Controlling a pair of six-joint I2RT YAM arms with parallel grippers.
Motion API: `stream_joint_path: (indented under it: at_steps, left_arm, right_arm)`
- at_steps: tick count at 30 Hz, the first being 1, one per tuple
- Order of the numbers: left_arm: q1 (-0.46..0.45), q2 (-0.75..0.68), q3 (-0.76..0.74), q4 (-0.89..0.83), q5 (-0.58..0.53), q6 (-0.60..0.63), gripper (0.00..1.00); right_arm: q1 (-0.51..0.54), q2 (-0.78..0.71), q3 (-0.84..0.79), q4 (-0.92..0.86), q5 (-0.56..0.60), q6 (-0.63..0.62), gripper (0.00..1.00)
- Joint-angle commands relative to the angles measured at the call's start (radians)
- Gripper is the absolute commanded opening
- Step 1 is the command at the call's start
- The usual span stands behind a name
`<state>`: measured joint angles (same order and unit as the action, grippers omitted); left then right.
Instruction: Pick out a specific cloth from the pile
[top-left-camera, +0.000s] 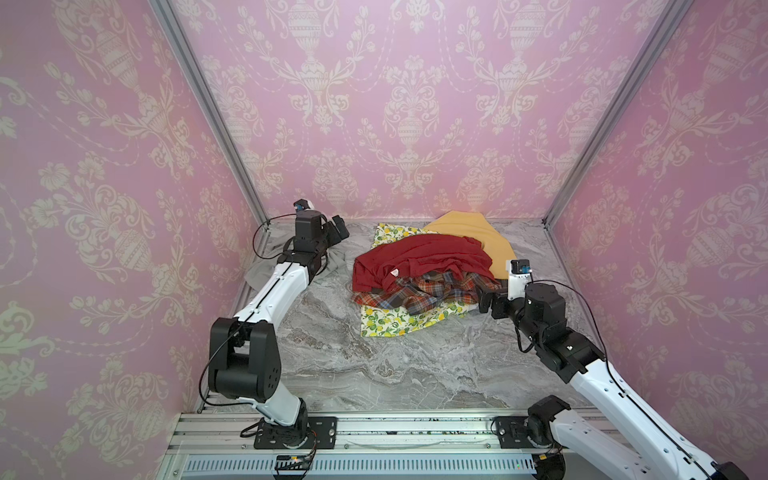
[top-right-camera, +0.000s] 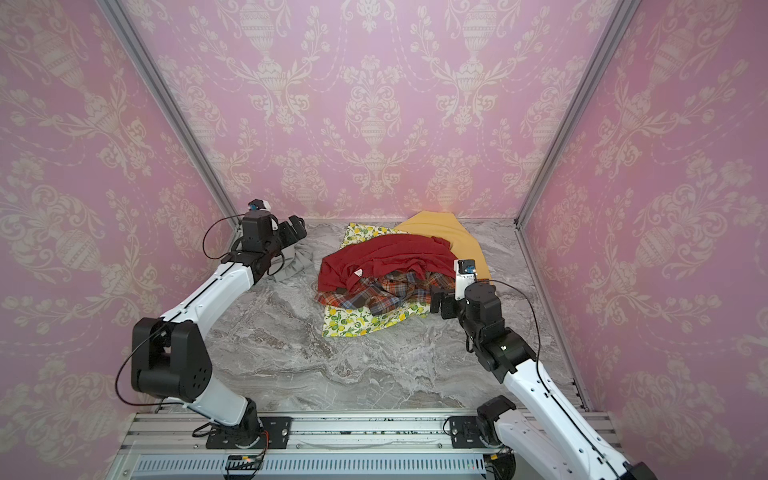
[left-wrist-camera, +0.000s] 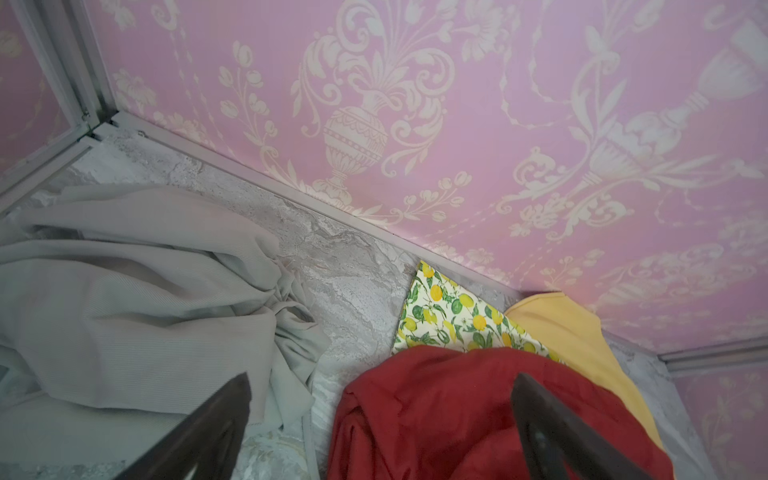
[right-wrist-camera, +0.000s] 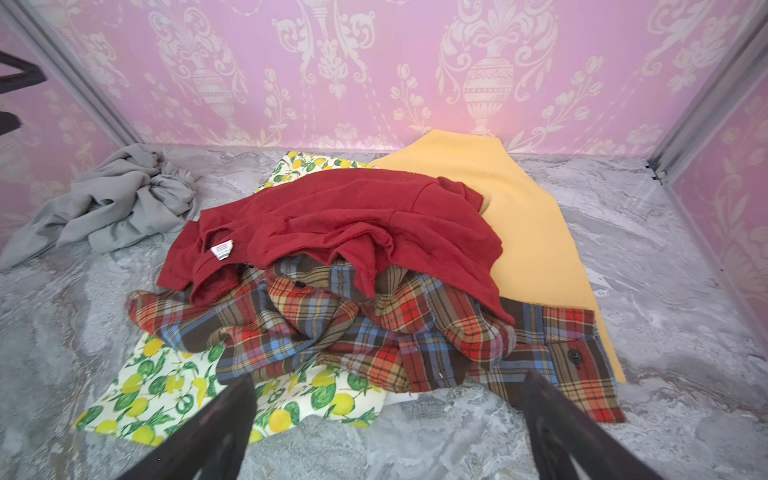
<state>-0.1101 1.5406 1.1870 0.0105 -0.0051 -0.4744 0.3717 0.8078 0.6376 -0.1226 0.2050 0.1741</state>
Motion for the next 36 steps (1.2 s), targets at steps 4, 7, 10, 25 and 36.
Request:
stream_joint_path:
  at_steps: [4, 7, 10, 25, 36]
  left_arm:
    - [-0.001, -0.223, -0.284, 0.144, 0.002, 0.315, 0.99]
    - [0.009, -0.289, -0.435, 0.231, -0.059, 0.35, 0.99]
    - [0.022, -0.293, -0.598, 0.341, -0.098, 0.358, 0.99]
    - [0.141, -0.072, -0.743, 0.624, -0.133, 0.351, 0.99]
    - [0.199, 0.086, -0.861, 1.064, -0.012, 0.393, 0.99]
  right_arm:
    - [-0.068, 0.078, -0.12, 0.299, 0.099, -0.061, 1.0]
    - [-0.116, 0.134, -0.209, 0.48, 0.13, -0.089, 1.0]
    - [-0.188, 0.204, -0.273, 0.626, 0.105, -0.113, 1.0]
    - [-0.325, 0.63, -0.317, 1.051, 0.004, -0.107, 1.0]
    - [-0.326, 0.74, -0.292, 1.109, -0.043, -0.12, 1.0]
